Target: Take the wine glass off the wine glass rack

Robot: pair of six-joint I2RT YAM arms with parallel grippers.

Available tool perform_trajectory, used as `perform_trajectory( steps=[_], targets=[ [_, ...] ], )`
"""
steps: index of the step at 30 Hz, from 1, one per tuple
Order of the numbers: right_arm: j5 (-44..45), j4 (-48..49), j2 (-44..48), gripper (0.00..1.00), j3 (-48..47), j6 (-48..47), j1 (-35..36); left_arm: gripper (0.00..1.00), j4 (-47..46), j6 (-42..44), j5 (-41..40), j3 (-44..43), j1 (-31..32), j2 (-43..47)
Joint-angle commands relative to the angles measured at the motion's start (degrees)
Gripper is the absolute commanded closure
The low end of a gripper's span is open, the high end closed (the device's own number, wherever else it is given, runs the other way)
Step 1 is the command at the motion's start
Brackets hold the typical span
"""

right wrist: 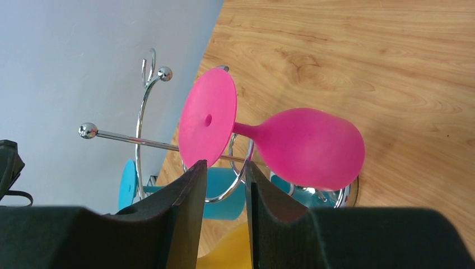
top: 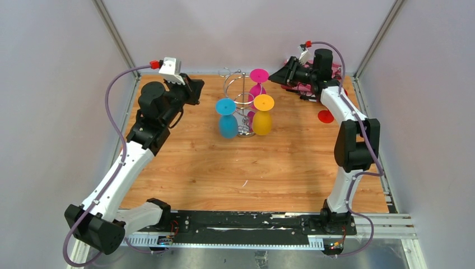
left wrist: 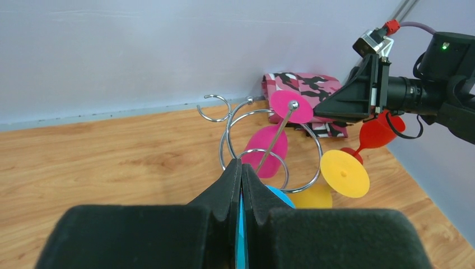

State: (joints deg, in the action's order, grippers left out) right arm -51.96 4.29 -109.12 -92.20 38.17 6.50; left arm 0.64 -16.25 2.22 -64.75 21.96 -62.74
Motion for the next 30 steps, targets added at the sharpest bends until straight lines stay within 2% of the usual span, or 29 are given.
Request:
perform_trajectory(
  steps=[1, 9, 13, 22, 27, 30],
  targets=[
    [-0.4, 1.8, -1.6, 0.64, -2.9, 1.6, 1.2, 0.94, 1.2, 1.7, -1.8, 0.1, 0.3, 1.1],
    [-0.9, 2.0, -4.1, 0.64, -6.4, 3.1, 2.7, 0.95, 1.9, 2.5, -2.1, 0.5, 0.3, 1.8],
    [-1.0, 2.6, -5.5, 0.68, -7.1, 4.3, 3.4, 0.95, 2.1, 2.7, -2.1, 0.7, 0.3, 1.9],
    [0.2, 3.7, -5.3, 0.83, -6.0, 8.6, 3.5, 0.95, 2.6, 2.7, -2.1, 0.9, 0.3, 2.8],
    [0.5, 8.6, -5.2, 0.95, -3.9, 16.4, 3.5, 0.95, 2.9, 2.2, -1.8, 0.7, 0.3, 3.3],
    [1.9, 8.1, -4.8, 1.0, -3.4, 18.8, 3.6, 0.95, 3.2, 1.9, -1.4, 0.5, 0.3, 3.5]
  ],
)
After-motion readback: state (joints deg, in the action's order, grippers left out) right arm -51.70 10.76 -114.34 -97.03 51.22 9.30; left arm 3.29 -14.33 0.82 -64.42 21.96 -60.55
